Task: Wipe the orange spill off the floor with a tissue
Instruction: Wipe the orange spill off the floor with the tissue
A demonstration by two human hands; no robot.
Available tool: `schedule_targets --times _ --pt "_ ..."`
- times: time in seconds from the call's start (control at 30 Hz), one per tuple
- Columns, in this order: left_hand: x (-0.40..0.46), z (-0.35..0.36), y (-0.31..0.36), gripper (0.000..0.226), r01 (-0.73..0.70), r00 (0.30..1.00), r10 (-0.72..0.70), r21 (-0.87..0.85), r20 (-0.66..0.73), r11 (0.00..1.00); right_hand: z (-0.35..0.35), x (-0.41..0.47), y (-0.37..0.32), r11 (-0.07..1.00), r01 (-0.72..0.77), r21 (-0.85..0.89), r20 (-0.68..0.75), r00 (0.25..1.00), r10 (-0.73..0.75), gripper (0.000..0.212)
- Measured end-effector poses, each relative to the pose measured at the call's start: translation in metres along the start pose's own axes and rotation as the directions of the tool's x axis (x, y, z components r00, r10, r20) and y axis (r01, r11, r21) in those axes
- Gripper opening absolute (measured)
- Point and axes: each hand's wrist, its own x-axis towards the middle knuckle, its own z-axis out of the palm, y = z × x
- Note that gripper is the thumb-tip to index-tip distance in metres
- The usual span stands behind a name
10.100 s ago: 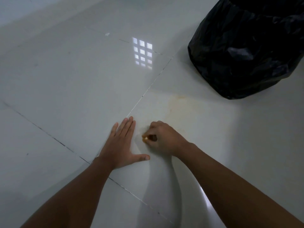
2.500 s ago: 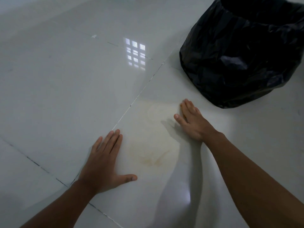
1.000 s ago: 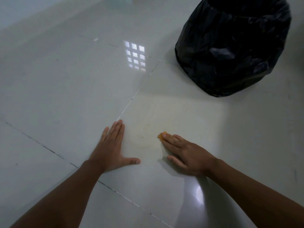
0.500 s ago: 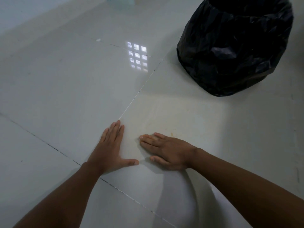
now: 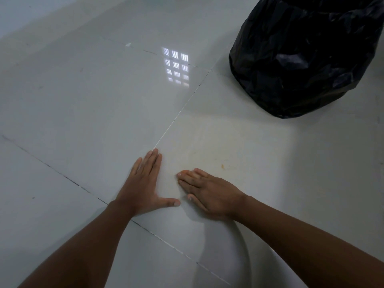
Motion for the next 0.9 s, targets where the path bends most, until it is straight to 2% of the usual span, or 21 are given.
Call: schedule_targets --times 0.17,0.33,0.47,0.53,0.6,0.67,0.7,0.77,0.87,0.9 --pt "0.001 -0.002 0.001 0.149 0.014 1.000 -0.014 0.001 0.008 1.000 -0.001 -0.044 0.018 0.990 -0.144 0.011 -0.102 0.984 0.144 0.050" --pt "0.000 -0.003 0.003 0.148 0.015 1.000 -0.015 -0.018 0.017 1.000 -0.006 -0.061 0.033 0.962 -0.275 -0.003 -0.128 0.954 0.272 0.052" --pt "0.001 -0.003 0.003 0.148 0.020 1.000 -0.020 -0.021 0.016 1.000 -0.007 -0.069 0.036 0.928 -0.361 0.089 -0.183 0.910 0.372 0.052" --pt "0.001 -0.002 0.003 0.149 0.023 1.000 -0.023 -0.014 0.014 1.000 -0.007 -0.076 0.034 0.896 -0.406 0.178 -0.288 0.850 0.442 0.048" --pt "0.001 -0.002 0.003 0.149 0.026 1.000 -0.026 -0.007 0.011 1.000 -0.006 -0.080 0.034 0.854 -0.454 0.255 -0.450 0.726 0.520 0.040" --pt "0.001 -0.002 0.003 0.148 0.026 1.000 -0.026 -0.012 0.004 1.000 -0.010 -0.078 0.040 0.798 -0.506 0.327 -0.496 0.627 0.601 0.033" --pt "0.001 -0.002 0.004 0.148 0.025 1.000 -0.025 -0.014 -0.003 1.000 -0.014 -0.077 0.044 0.783 -0.515 0.348 -0.488 0.614 0.621 0.032" --pt "0.001 -0.001 0.004 0.147 0.019 1.000 -0.019 -0.008 -0.011 1.000 -0.021 -0.074 0.056 0.795 -0.480 0.372 -0.446 0.658 0.606 0.031" --pt "0.001 0.000 0.003 0.147 0.011 0.999 -0.012 -0.014 -0.035 1.000 -0.031 -0.068 0.068 0.849 -0.386 0.362 -0.284 0.821 0.495 0.038" --pt "0.001 0.000 0.003 0.147 0.008 0.999 -0.009 -0.015 -0.043 1.000 -0.033 -0.065 0.070 0.859 -0.375 0.349 -0.239 0.850 0.469 0.037"
